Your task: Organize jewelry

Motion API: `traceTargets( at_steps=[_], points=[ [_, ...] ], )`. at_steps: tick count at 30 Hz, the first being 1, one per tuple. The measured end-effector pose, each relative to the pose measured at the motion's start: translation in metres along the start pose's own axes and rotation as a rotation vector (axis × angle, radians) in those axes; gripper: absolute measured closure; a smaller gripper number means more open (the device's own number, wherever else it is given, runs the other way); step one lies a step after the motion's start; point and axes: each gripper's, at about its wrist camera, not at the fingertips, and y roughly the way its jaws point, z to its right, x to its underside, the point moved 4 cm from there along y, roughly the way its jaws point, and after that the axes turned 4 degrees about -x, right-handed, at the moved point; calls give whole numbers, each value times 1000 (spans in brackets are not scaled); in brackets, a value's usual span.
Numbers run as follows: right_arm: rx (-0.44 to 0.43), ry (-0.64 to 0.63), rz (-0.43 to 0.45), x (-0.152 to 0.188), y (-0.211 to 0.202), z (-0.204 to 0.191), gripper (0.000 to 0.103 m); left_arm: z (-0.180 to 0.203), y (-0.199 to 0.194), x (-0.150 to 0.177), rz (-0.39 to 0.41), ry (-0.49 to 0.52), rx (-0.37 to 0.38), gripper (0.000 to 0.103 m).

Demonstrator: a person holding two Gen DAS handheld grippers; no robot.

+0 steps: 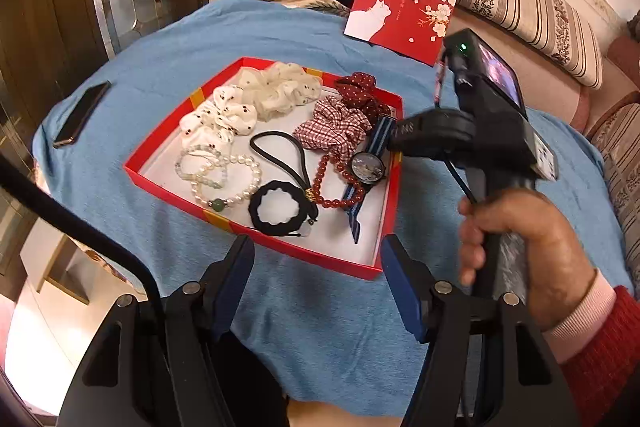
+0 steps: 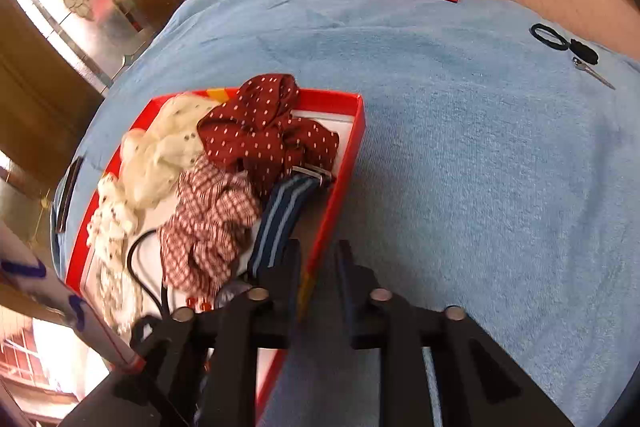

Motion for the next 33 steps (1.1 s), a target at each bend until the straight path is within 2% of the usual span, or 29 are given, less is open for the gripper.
traceTargets(
  at_steps=[7, 12, 15, 17, 19, 24, 28, 33],
  points=[
    [85, 17, 40, 7, -14, 5, 96, -7, 5, -2, -12, -16, 17, 38],
    [142, 52, 58, 8, -26, 28, 96, -9, 8, -2, -10, -12, 15, 38],
    [136, 58, 57, 3, -31, 37, 96, -7, 4, -2, 2, -15, 17, 38],
    [115, 42, 75, 4, -41, 37, 89, -6, 0, -2, 17, -13, 15, 38],
    [105, 23, 101, 8, -55, 36, 79, -6, -7, -2, 50, 1, -6, 32],
    [117, -41, 186, 37, -107, 34, 56, -1, -20, -5, 107, 37, -42, 30],
    [151, -74, 225, 64, -134, 39, 54, 3, -41, -7, 193, 62, -104, 21],
    [178, -76, 264, 96, -164, 43, 53, 1, -81, -17, 348, 57, -175, 8]
  ],
)
